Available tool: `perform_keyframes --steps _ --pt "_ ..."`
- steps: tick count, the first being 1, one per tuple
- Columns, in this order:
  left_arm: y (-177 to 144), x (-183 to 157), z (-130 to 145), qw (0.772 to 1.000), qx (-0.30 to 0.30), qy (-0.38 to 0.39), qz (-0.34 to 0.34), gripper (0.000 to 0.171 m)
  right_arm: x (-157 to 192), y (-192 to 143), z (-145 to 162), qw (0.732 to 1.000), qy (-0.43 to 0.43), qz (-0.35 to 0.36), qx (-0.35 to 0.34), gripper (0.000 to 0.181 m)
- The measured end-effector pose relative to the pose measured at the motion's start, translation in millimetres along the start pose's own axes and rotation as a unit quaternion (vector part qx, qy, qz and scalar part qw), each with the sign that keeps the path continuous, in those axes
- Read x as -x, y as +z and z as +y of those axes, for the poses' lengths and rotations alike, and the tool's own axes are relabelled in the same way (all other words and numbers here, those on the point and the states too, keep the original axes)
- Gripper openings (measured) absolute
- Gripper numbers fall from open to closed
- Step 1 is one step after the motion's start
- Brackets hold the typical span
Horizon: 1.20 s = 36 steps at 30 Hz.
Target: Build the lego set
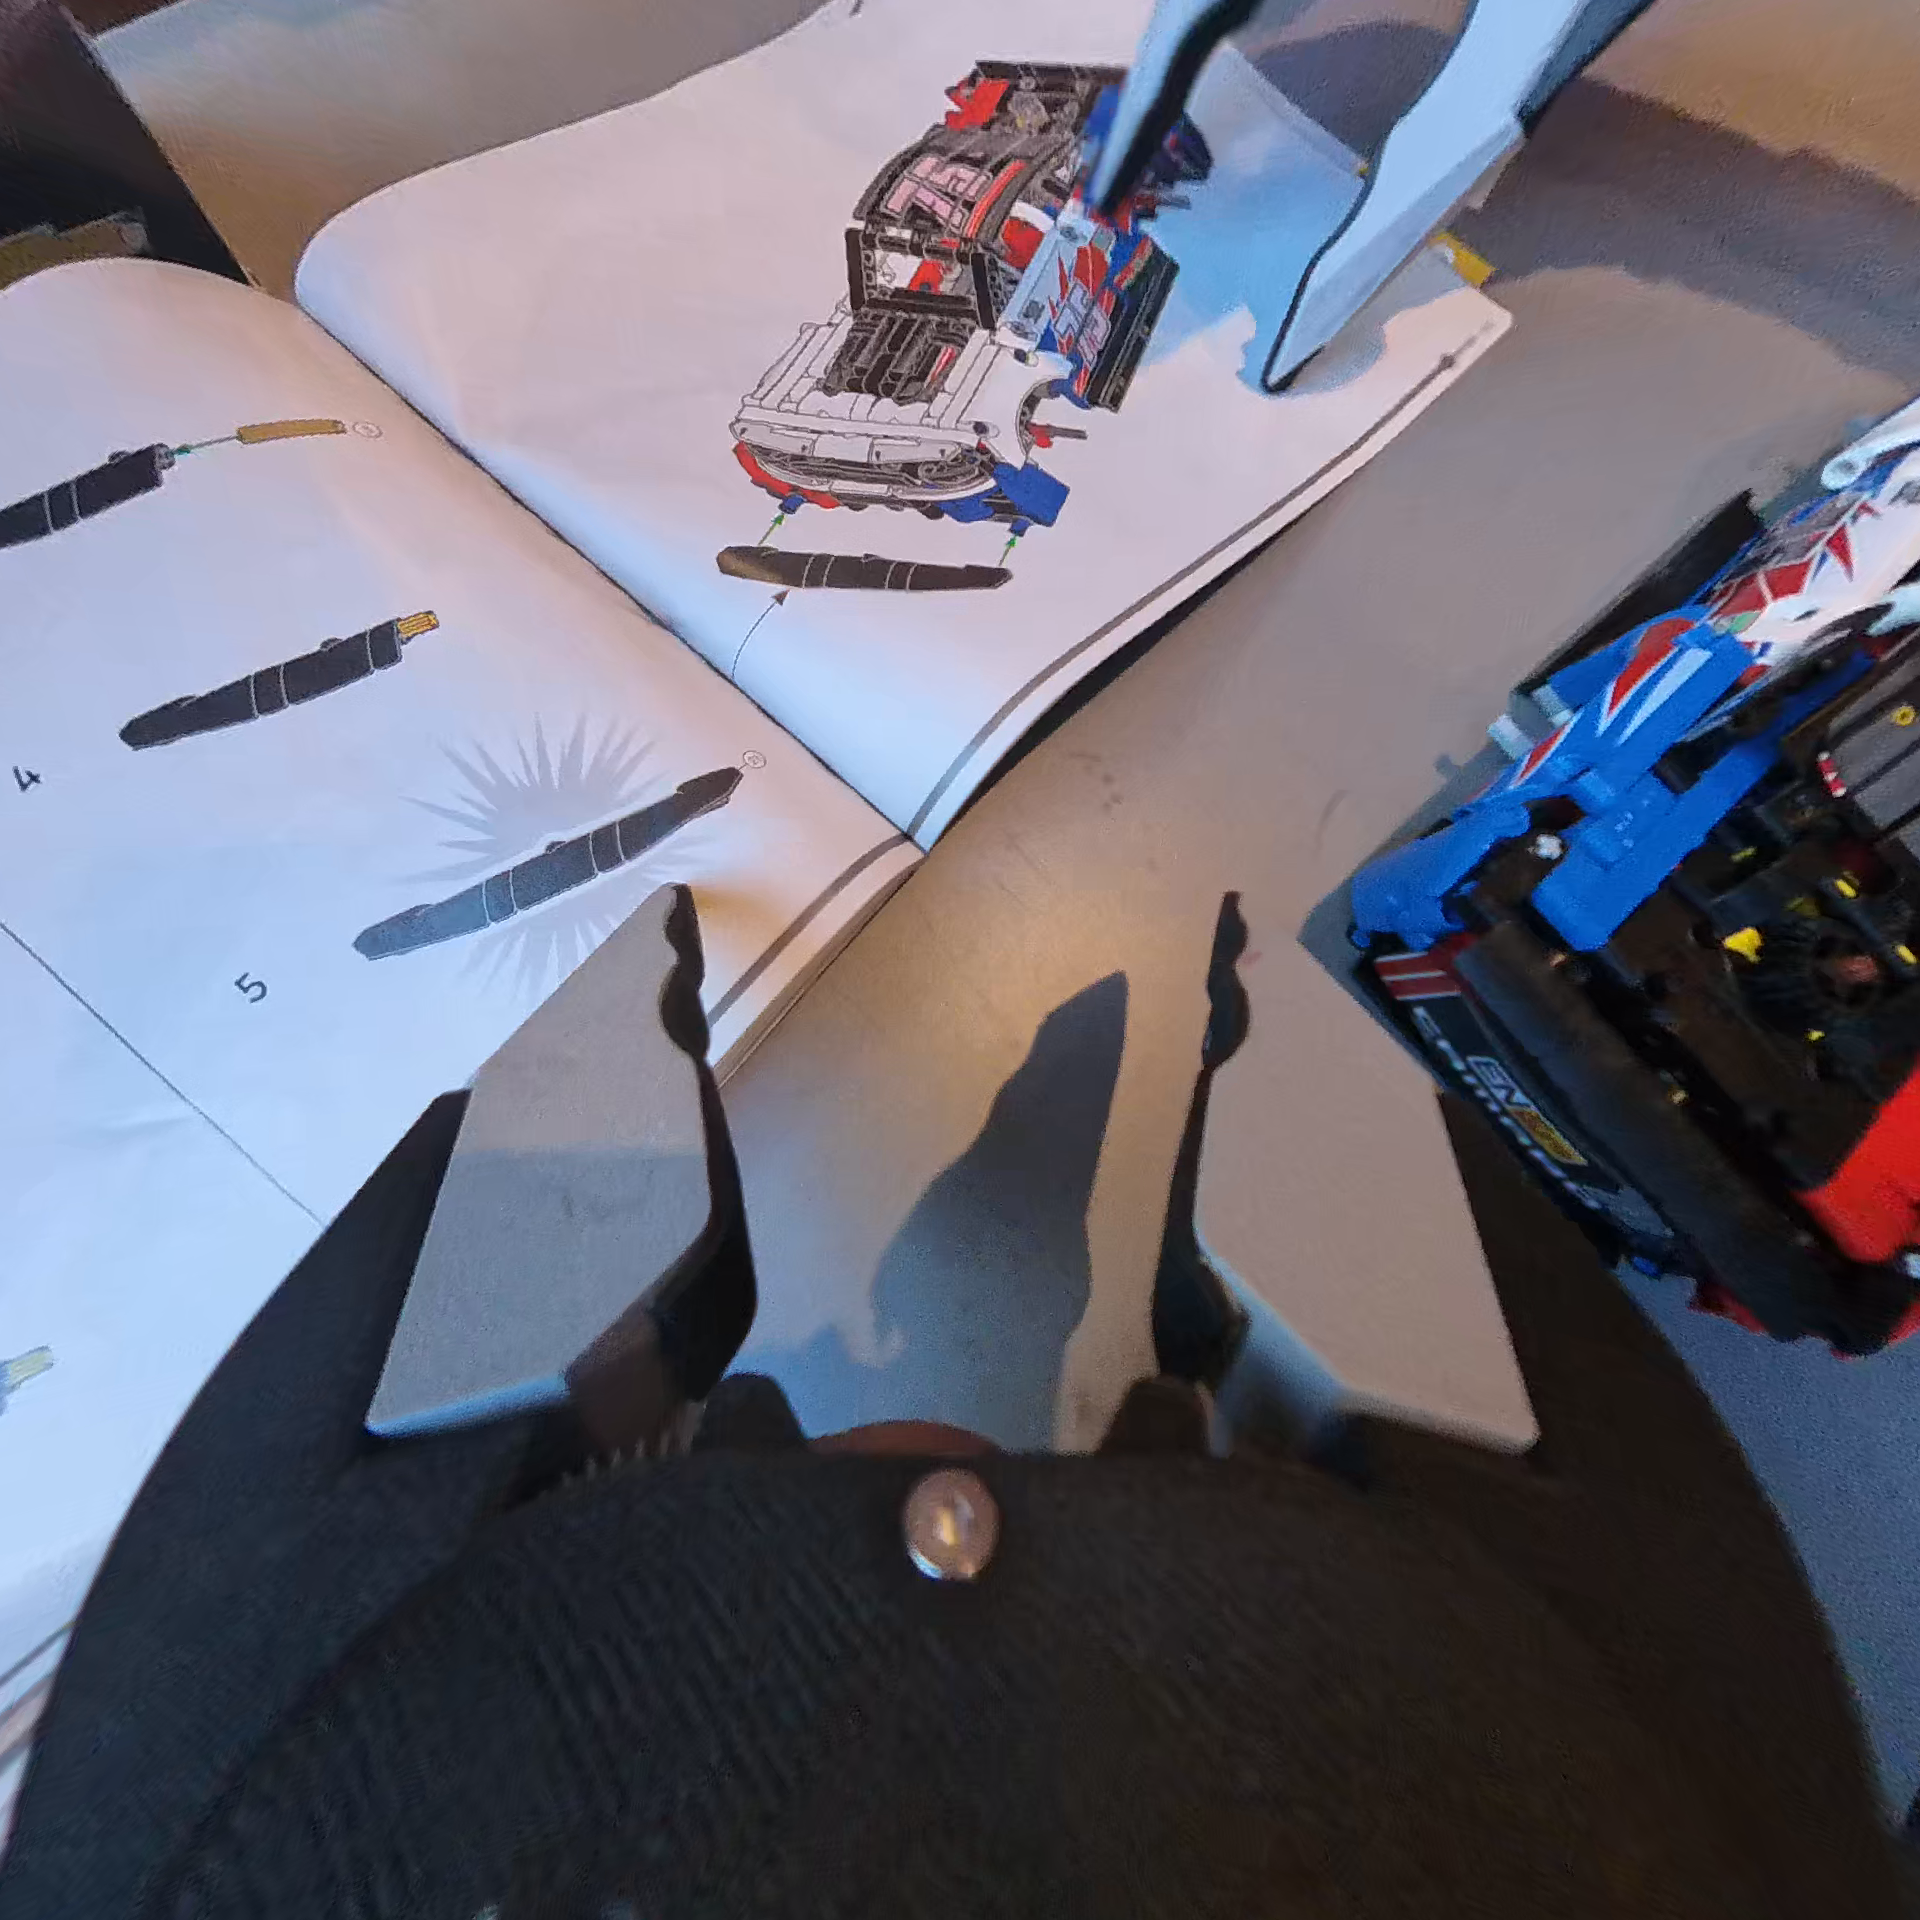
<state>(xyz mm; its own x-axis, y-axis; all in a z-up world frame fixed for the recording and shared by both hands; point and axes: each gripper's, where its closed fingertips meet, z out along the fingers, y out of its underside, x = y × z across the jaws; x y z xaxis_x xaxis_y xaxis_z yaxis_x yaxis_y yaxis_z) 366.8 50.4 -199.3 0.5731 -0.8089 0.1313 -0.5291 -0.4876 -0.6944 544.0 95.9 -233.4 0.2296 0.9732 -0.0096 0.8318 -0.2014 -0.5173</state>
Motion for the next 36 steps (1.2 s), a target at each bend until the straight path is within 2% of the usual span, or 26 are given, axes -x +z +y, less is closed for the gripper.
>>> perform_keyframes --steps 4,6,9,13,16,20,24,25,26,28,31,34,36 --pt "-0.8 0.0 -4.9 1.000 -0.019 -0.011 0.009 0.093 9.4 5.3 -10.7 1.000 0.005 0.005 -0.021 0.008" --pt "-0.6 -0.3 -5.3 1.000 -0.018 -0.005 0.008 0.091 8.0 6.6 -12.6 1.000 0.025 0.001 -0.019 0.000" --pt "-0.2 -1.8 -10.2 1.000 -0.020 0.007 0.003 0.088 7.8 6.3 -12.9 0.999 0.043 -0.015 -0.002 0.000" --pt "4.6 -11.1 -35.8 0.998 -0.032 0.058 -0.007 0.083 4.6 -1.4 -16.5 0.999 0.024 0.009 0.028 0.000" --pt "20.0 -27.6 -60.0 0.991 -0.037 0.124 -0.012 0.076 6.4 -20.4 -31.1 0.999 0.019 0.018 0.031 0.000" --pt "47.8 -39.5 -73.2 0.984 -0.017 0.177 -0.023 0.073 6.0 -53.8 -57.9 0.998 0.004 0.054 0.014 0.000" --pt "51.0 -29.9 -88.7 0.977 -0.046 0.194 -0.073 0.037 9.1 -71.1 -89.8 0.997 -0.008 0.077 -0.008 0.000" --pt "49.4 -23.1 -90.9 0.974 -0.051 0.197 -0.097 0.013 7.5 -72.1 -95.7 0.996 -0.014 0.091 -0.009 0.000" --pt "47.1 -18.1 -92.0 0.972 -0.056 0.198 -0.113 0.001 5.3 -73.6 -102.0 0.994 -0.017 0.107 -0.015 0.000" --pt "41.6 -15.5 -94.5 0.975 -0.076 0.175 -0.117 0.000 4.7 -79.3 -116.7 0.991 -0.012 0.127 -0.043 0.000" --pt "31.1 -11.4 -97.3 0.972 -0.120 0.156 -0.125 0.000 4.9 -98.3 -132.9 0.984 0.006 0.152 -0.091 0.011" --pt "41.1 -13.6 -82.1 0.975 -0.110 0.157 -0.113 0.000 -1.3 -127.5 -123.4 0.970 0.036 0.206 -0.119 0.023" --pt "51.8 -13.8 -68.7 0.977 -0.090 0.158 -0.110 0.000 0.8 -146.8 -106.9 0.961 0.070 0.225 -0.144 0.024"
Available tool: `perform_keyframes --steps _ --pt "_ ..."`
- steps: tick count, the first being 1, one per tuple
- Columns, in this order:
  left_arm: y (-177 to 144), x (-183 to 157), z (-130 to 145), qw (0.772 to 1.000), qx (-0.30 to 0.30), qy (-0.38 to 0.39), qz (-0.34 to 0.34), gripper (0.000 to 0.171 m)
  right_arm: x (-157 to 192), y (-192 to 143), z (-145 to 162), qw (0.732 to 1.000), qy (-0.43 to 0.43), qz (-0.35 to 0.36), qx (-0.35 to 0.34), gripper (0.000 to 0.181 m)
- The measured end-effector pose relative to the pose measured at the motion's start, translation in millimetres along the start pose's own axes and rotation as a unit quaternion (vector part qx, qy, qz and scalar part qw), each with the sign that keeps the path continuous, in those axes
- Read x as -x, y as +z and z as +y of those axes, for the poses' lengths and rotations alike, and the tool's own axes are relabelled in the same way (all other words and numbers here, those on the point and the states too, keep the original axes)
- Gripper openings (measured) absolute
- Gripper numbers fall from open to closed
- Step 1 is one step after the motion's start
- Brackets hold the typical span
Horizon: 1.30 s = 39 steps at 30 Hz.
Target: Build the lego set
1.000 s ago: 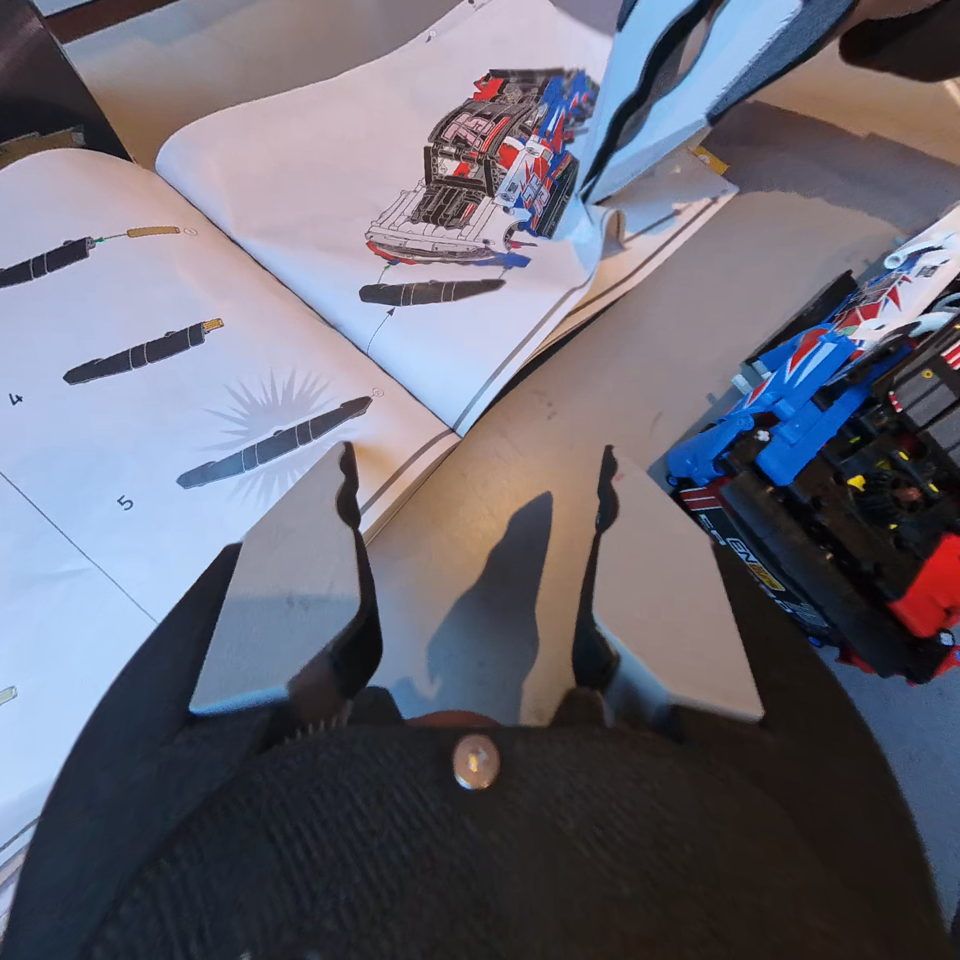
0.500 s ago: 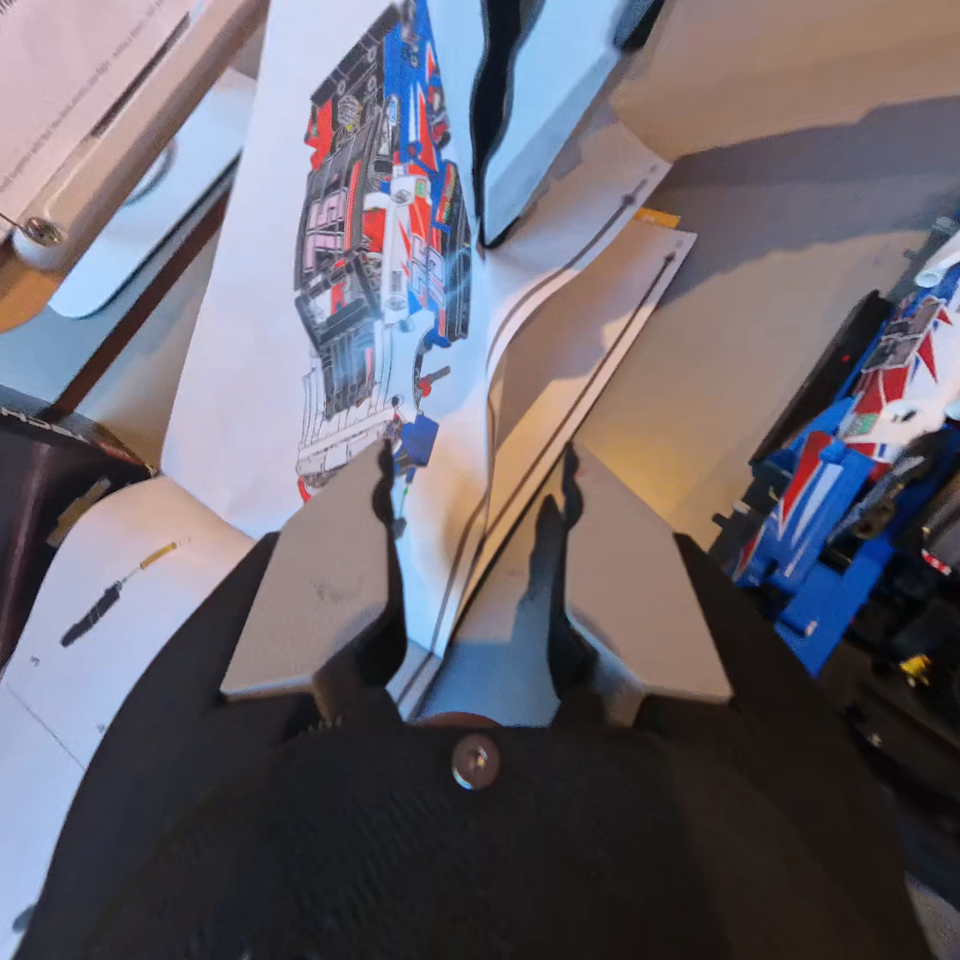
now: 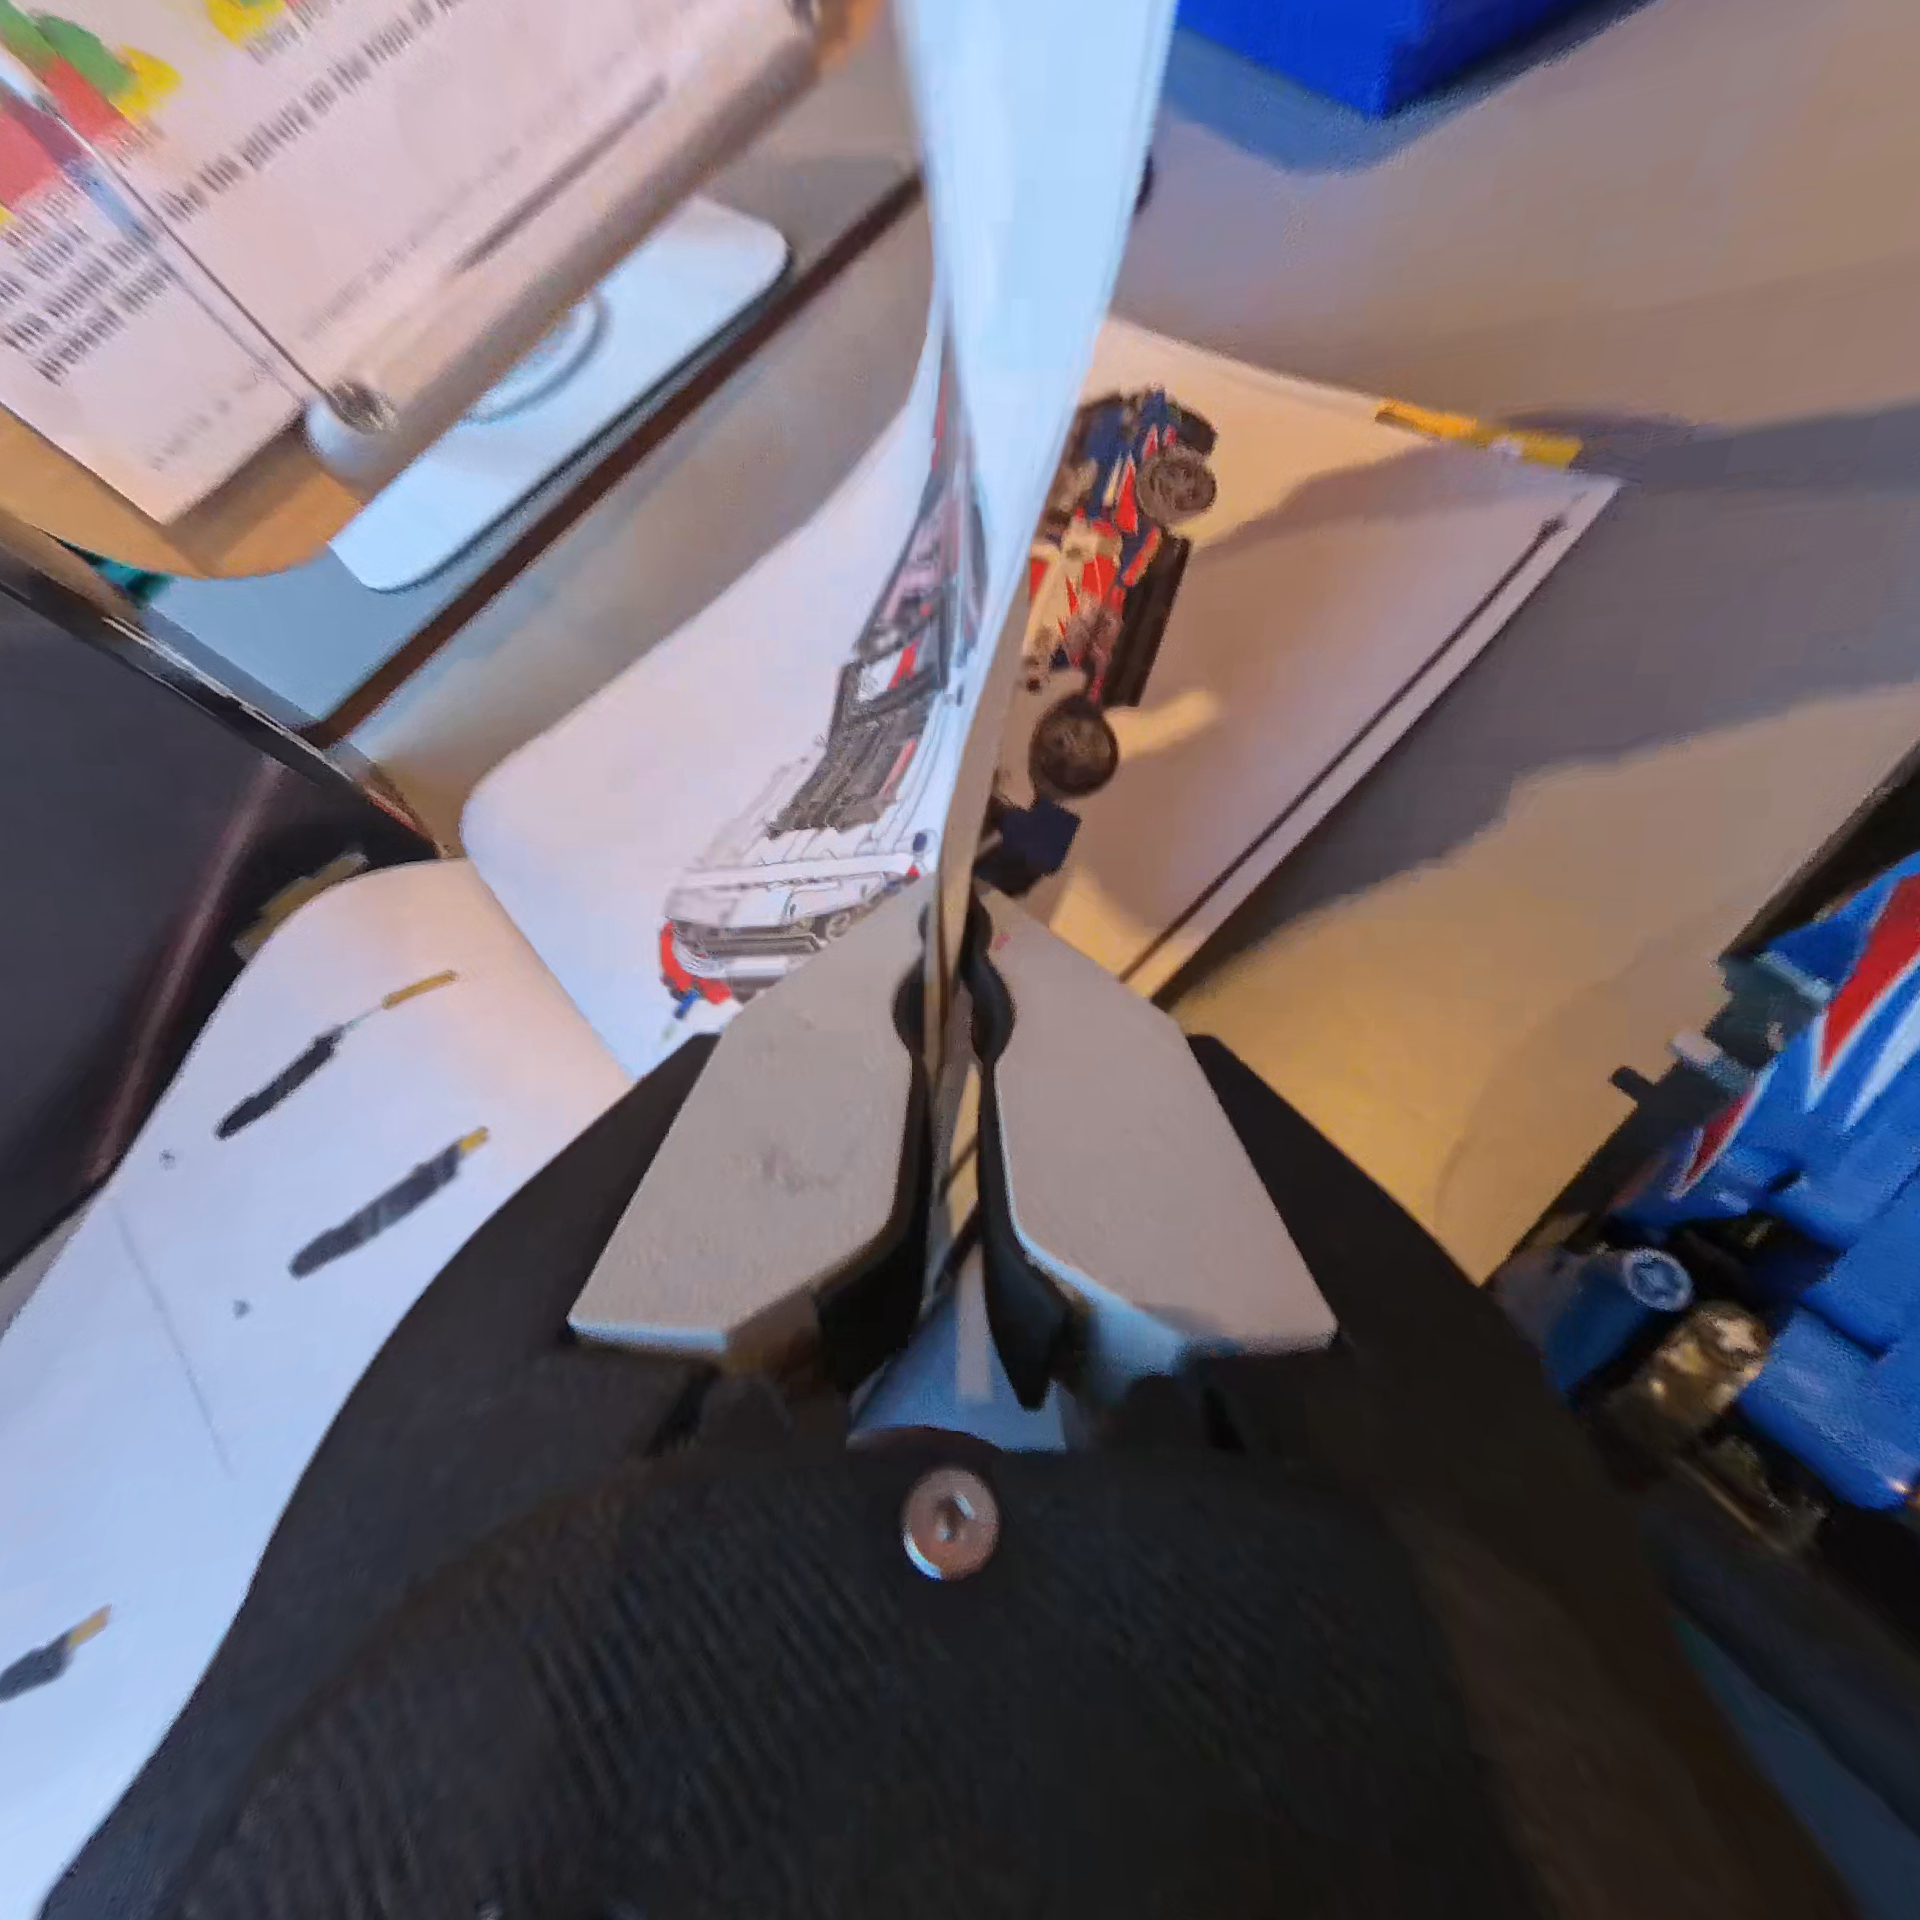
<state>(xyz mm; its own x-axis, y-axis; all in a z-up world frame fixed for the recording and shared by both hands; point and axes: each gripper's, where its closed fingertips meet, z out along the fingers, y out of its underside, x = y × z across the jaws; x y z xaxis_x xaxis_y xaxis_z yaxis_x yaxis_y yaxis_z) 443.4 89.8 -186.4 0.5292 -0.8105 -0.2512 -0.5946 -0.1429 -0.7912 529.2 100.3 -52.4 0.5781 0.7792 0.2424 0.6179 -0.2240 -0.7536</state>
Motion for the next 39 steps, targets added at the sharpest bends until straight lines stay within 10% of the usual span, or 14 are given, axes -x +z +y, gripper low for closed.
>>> perform_keyframes --steps 16,31,39 --pt "1.1 -11.1 31.2 0.999 0.030 0.035 -0.005 0.027 16.5 -49.9 163.0 0.985 0.162 0.041 0.036 0.024" --pt "-9.8 -6.0 31.6 0.997 0.010 0.060 -0.045 0.029 -0.2 -79.4 205.3 0.975 0.204 0.081 -0.042 0.018" --pt "-7.3 -13.4 34.8 0.994 0.023 0.098 -0.044 0.000 4.7 -84.0 207.7 0.976 0.190 0.094 -0.042 0.016"
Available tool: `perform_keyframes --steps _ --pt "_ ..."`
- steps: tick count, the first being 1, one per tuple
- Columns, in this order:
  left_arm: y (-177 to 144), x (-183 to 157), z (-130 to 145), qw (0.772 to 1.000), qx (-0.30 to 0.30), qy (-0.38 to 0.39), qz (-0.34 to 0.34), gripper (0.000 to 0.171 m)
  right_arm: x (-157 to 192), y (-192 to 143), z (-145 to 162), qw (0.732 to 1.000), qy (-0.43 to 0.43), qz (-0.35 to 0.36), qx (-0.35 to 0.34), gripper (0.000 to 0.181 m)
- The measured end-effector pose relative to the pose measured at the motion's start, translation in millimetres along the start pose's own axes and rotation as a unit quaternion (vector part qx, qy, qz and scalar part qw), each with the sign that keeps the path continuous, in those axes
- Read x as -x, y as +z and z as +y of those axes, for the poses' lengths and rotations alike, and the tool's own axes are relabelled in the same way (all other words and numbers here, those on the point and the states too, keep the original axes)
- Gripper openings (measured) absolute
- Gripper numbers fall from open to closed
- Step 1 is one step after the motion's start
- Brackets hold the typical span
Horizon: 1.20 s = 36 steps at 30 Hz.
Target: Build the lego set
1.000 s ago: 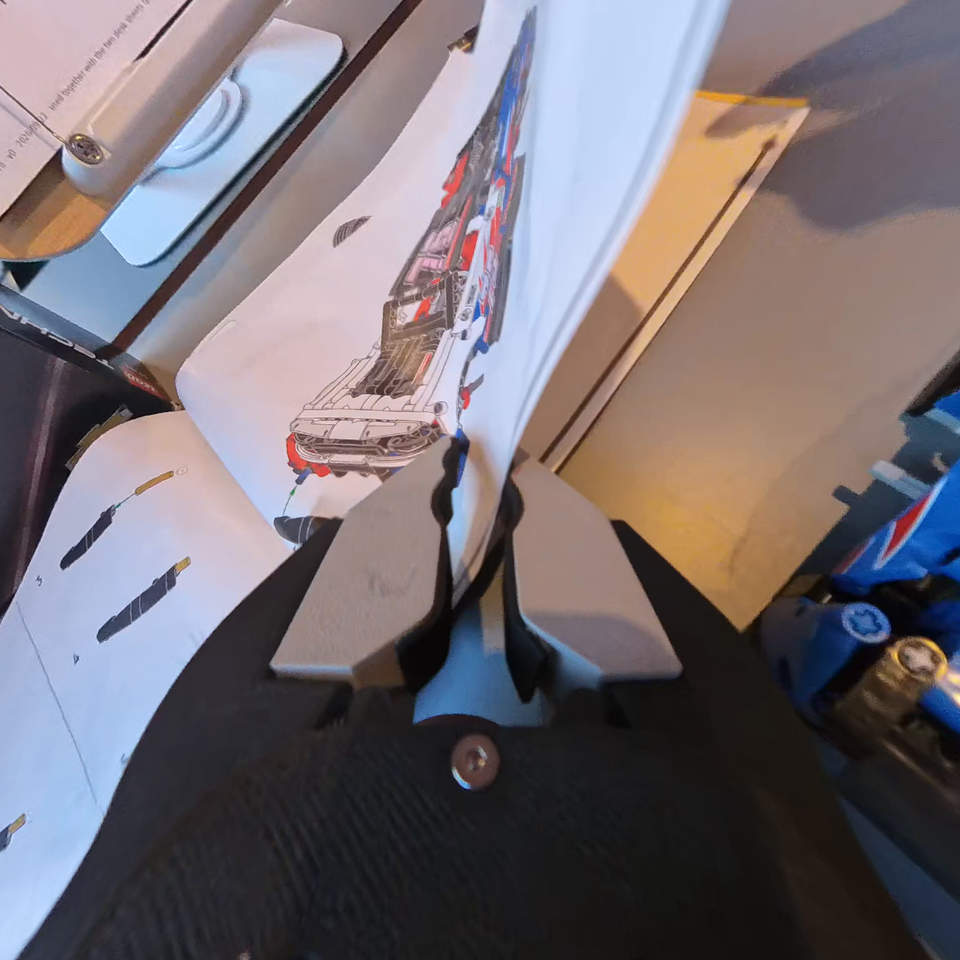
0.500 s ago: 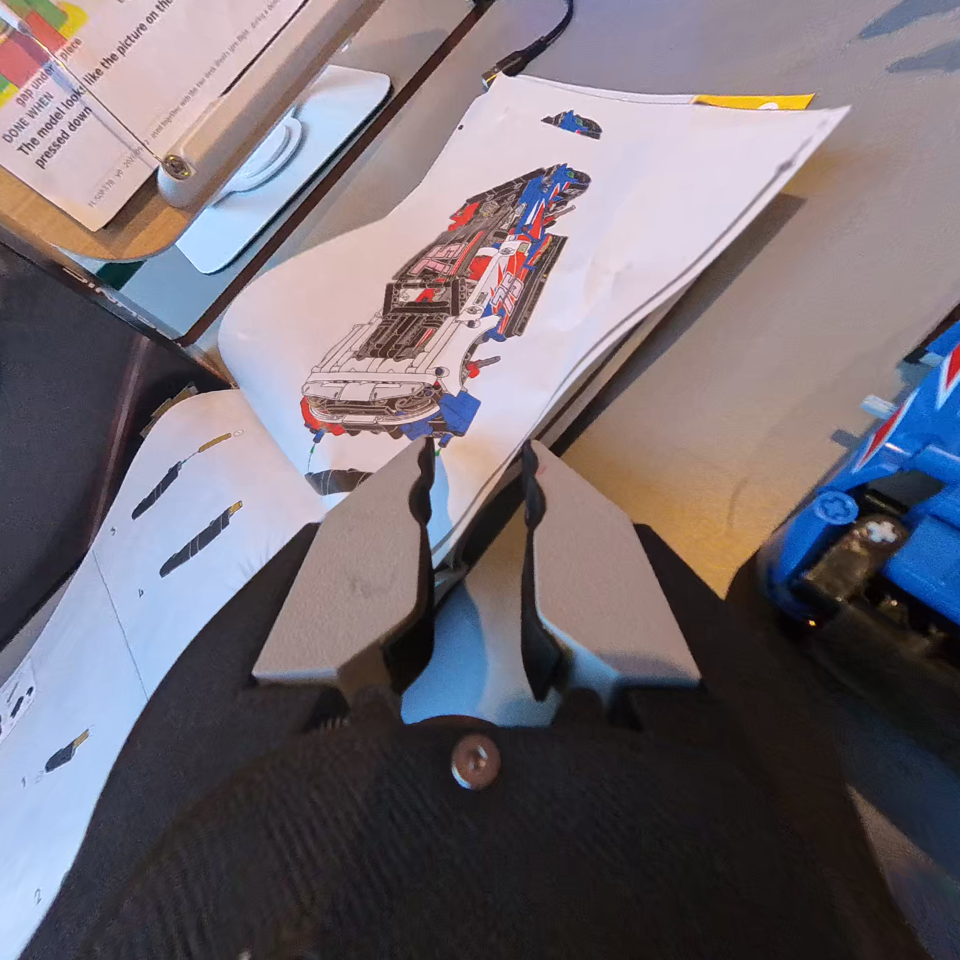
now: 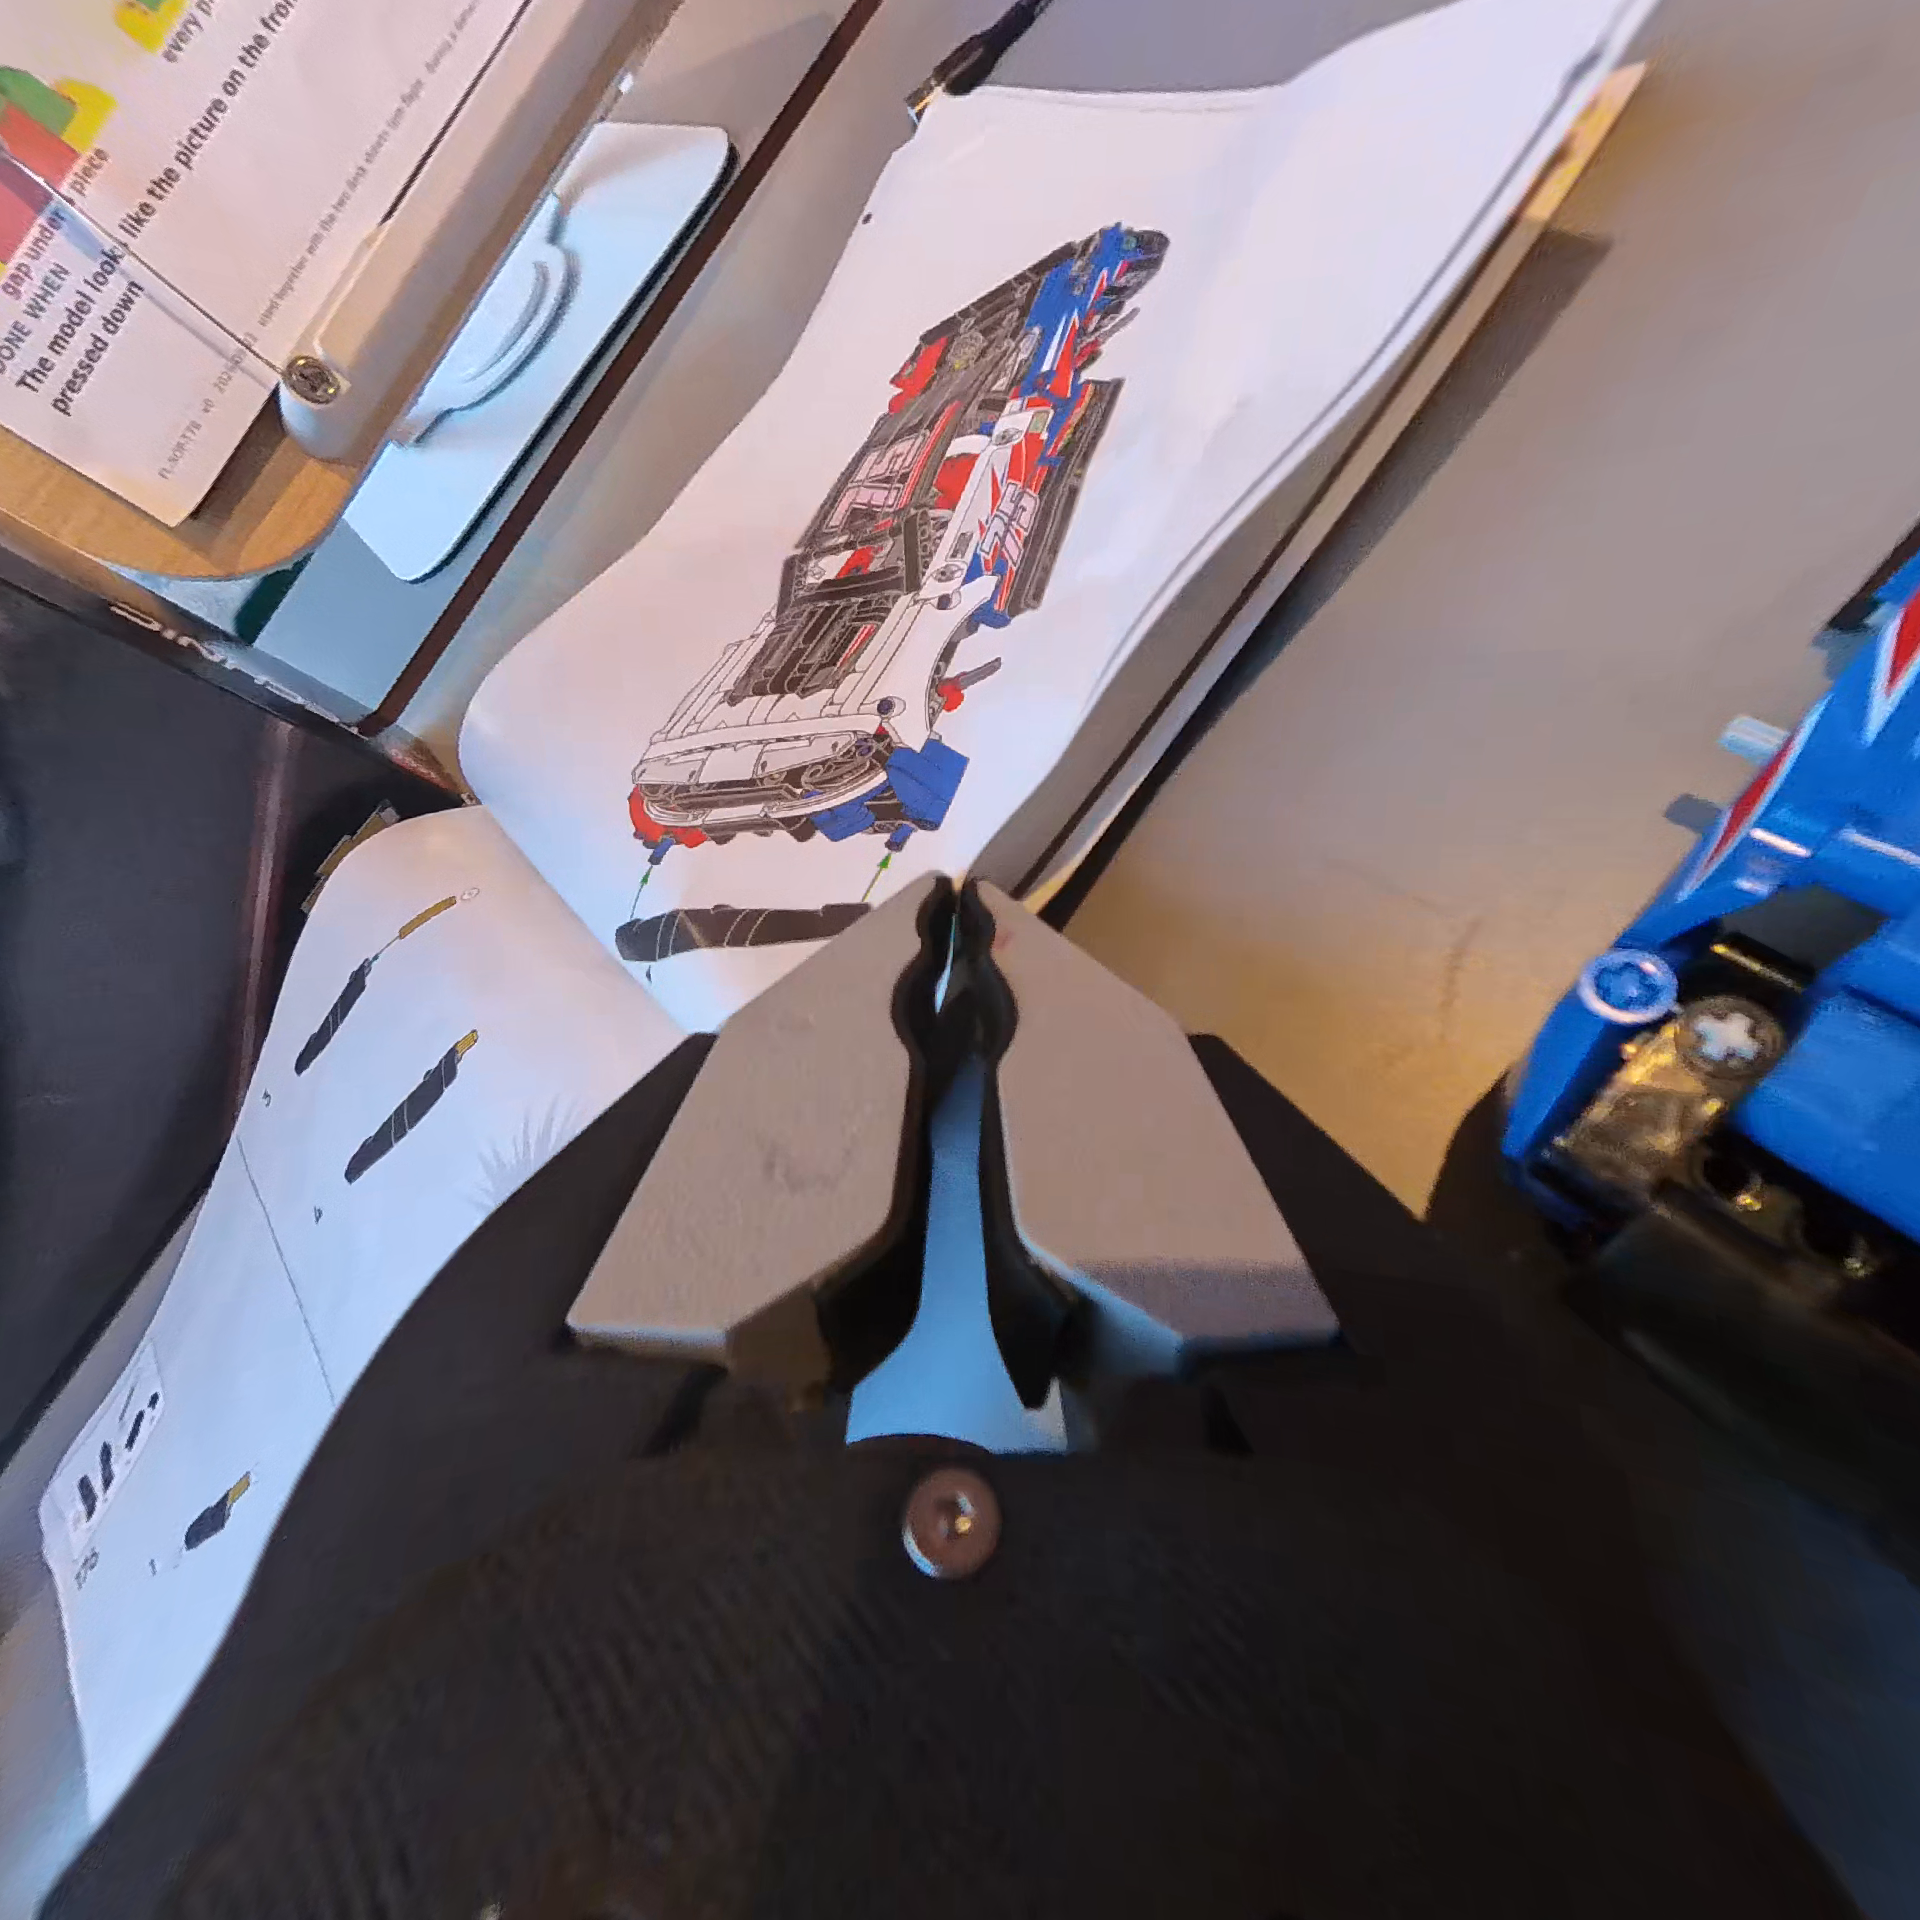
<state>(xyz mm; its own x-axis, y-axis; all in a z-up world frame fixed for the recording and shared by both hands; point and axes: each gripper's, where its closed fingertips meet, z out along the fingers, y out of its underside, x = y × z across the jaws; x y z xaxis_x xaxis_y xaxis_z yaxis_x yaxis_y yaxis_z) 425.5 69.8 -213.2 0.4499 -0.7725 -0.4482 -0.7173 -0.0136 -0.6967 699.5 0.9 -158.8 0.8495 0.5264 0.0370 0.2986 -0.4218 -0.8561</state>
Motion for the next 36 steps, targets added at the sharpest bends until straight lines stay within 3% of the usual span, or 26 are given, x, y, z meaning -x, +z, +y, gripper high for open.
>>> perform_keyframes --steps 25,36 --pt "3.8 -3.8 -5.6 1.000 -0.009 0.009 0.013 0.000 -4.2 6.1 3.8 1.000 0.000 0.008 -0.024 0.014" --pt "2.7 -0.3 -6.6 1.000 -0.014 0.009 -0.002 0.000 10.0 -45.2 3.4 0.999 -0.019 0.032 -0.040 0.014"
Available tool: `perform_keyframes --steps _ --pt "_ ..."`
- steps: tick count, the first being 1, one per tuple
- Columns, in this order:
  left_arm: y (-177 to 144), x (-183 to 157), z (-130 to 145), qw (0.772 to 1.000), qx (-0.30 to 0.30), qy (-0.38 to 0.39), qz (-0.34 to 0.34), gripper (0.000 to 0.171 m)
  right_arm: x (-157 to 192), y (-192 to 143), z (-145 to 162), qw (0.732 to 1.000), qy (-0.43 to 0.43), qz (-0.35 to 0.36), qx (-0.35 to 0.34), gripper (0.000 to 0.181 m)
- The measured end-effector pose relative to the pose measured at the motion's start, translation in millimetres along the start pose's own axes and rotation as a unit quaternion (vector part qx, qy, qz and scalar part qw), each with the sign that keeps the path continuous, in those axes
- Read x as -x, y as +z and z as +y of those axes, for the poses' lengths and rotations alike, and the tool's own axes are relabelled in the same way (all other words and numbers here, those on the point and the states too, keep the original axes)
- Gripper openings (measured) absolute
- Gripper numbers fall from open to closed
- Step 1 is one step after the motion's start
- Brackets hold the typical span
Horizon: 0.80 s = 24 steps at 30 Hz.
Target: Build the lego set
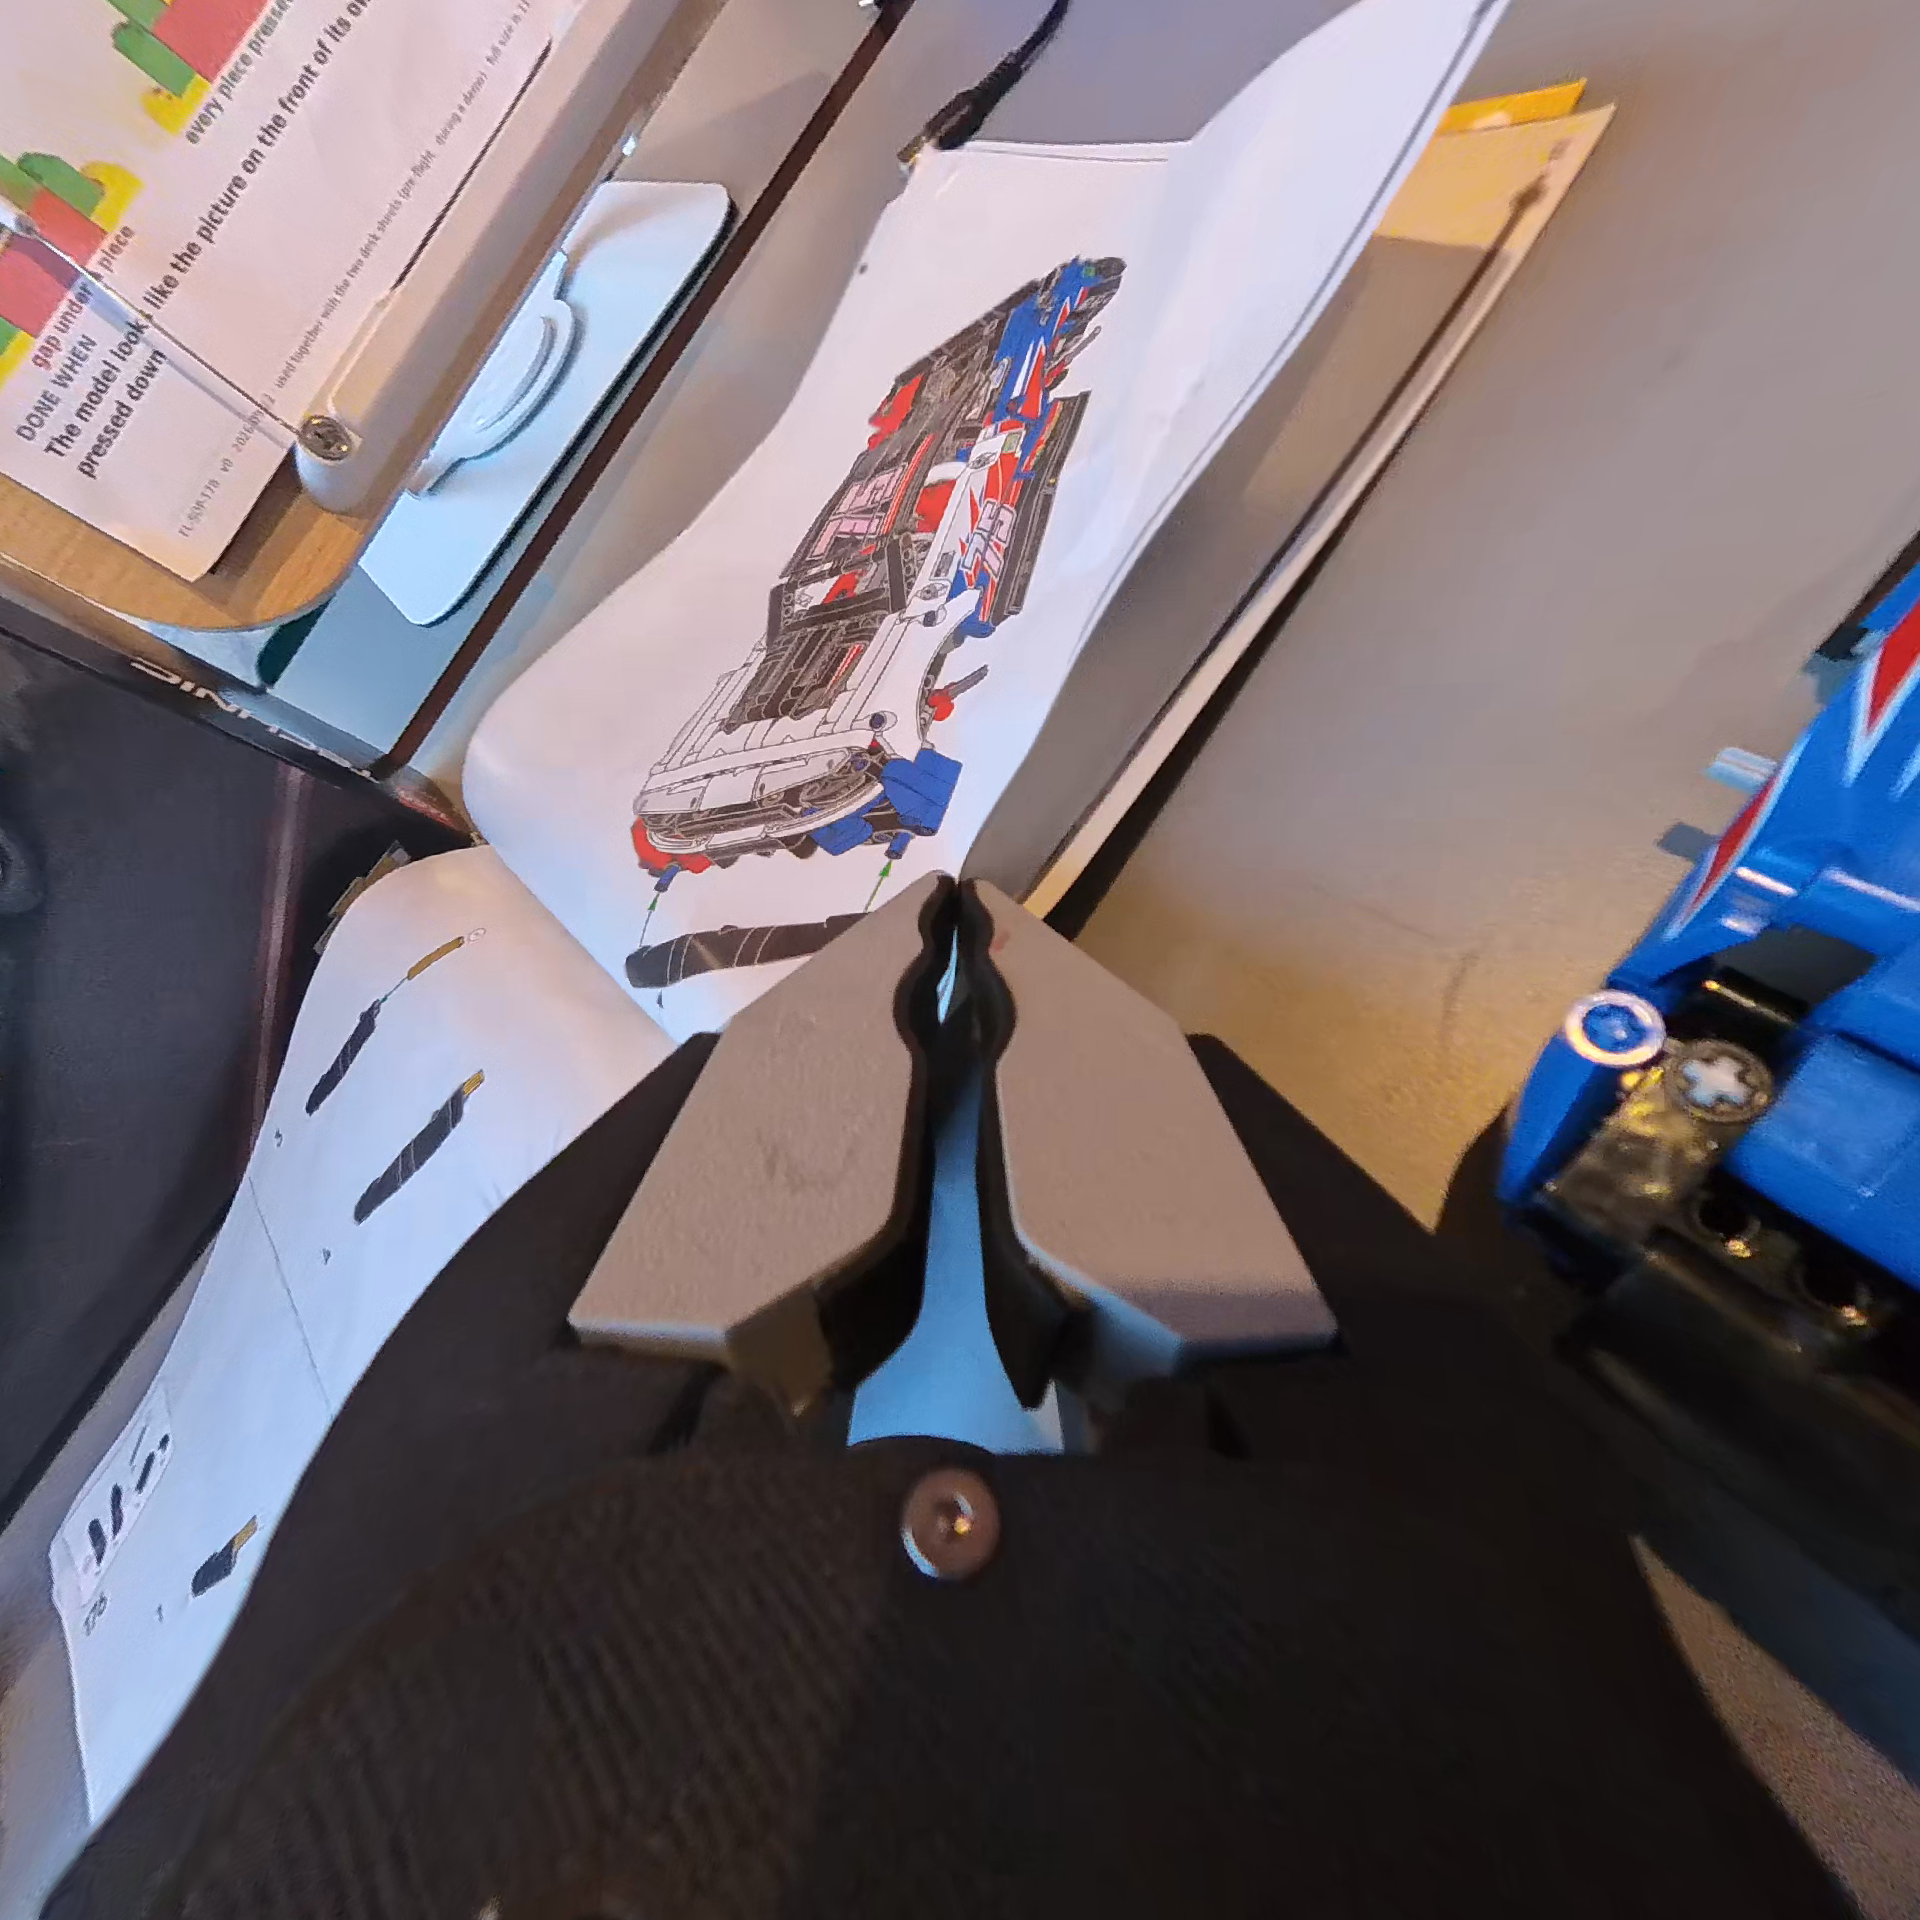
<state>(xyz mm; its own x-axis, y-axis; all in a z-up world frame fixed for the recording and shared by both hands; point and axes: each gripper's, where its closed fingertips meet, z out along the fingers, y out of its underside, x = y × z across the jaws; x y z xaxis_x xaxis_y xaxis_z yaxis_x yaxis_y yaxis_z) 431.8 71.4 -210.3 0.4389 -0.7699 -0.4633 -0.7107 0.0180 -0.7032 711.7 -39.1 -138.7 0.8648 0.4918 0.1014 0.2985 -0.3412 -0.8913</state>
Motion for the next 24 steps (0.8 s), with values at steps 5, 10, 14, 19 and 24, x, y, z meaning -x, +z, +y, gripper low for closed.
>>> perform_keyframes --steps 5,10,14,19,24 --pt "-6.7 12.0 -9.3 0.997 -0.038 -0.065 0.007 0.000 8.0 -32.2 9.0 1.000 0.000 0.011 -0.005 0.014" --pt "-25.6 40.9 -24.9 0.977 -0.107 -0.185 0.008 0.000 20.1 -49.0 31.7 1.000 0.008 -0.002 0.015 0.014" --pt "-37.4 60.6 -20.2 0.952 -0.131 -0.275 -0.001 0.000 30.8 -58.1 46.7 1.000 -0.015 0.000 0.022 0.016" --pt "-53.9 81.1 -10.3 0.905 -0.160 -0.395 -0.009 0.000 41.3 -70.5 42.2 0.999 -0.014 -0.002 -0.043 0.015" --pt "-65.5 90.9 16.5 0.860 -0.135 -0.490 -0.034 0.000 43.2 -73.7 42.7 0.997 -0.021 0.000 -0.068 0.014"
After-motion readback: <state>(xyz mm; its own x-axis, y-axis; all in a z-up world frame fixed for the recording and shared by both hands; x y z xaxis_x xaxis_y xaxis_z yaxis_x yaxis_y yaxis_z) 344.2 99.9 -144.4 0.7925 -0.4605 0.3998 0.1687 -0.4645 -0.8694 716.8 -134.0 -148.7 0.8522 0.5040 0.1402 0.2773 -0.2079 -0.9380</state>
